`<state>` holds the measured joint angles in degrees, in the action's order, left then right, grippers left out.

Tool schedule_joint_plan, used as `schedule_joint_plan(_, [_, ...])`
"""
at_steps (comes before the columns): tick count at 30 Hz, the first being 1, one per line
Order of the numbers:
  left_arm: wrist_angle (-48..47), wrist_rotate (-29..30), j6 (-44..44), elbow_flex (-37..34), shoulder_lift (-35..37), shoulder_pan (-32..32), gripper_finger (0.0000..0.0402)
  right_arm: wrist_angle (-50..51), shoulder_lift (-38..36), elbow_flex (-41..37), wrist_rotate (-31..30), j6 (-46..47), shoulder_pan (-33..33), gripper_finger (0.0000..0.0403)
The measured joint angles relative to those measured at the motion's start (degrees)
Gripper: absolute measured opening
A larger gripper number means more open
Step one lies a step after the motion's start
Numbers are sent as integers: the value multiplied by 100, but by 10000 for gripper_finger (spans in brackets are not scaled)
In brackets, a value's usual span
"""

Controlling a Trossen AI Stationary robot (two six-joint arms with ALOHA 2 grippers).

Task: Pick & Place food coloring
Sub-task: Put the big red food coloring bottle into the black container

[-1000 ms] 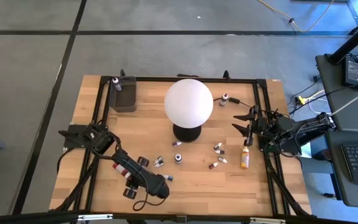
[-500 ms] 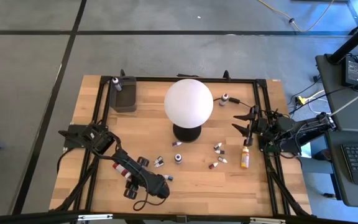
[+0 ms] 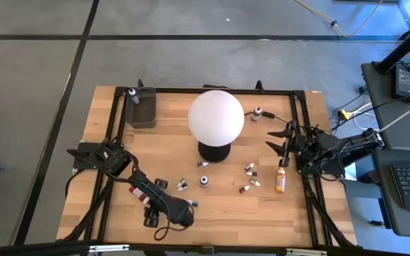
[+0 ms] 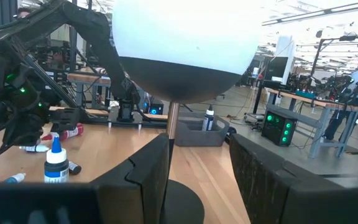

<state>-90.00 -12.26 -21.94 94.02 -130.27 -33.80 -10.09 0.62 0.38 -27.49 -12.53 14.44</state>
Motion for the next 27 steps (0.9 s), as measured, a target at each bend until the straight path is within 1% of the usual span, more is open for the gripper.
schedule_joint_plan(4, [0,-35,454,0,-1,-90,243,0,-1,0,0,0,2,173])
schedule_joint_plan(9, [0,38,934,0,-1,-269,229,0,0,0,0,1,2,173])
schedule_joint_plan(14, [20,482,1005,0,-3,-359,213,0,-1,0,0,0,1,173])
schedule_joint_plan(18, [38,484,1208,0,-3,-399,199,0,0,0,0,0,1,173])
schedule_joint_plan(24, [48,512,1224,0,-12,-407,182,0,0,0,0,1,1,173])
schedule_joint_plan(27, [53,500,1217,-2,-133,-407,174,0,0,0,0,2,0,173])
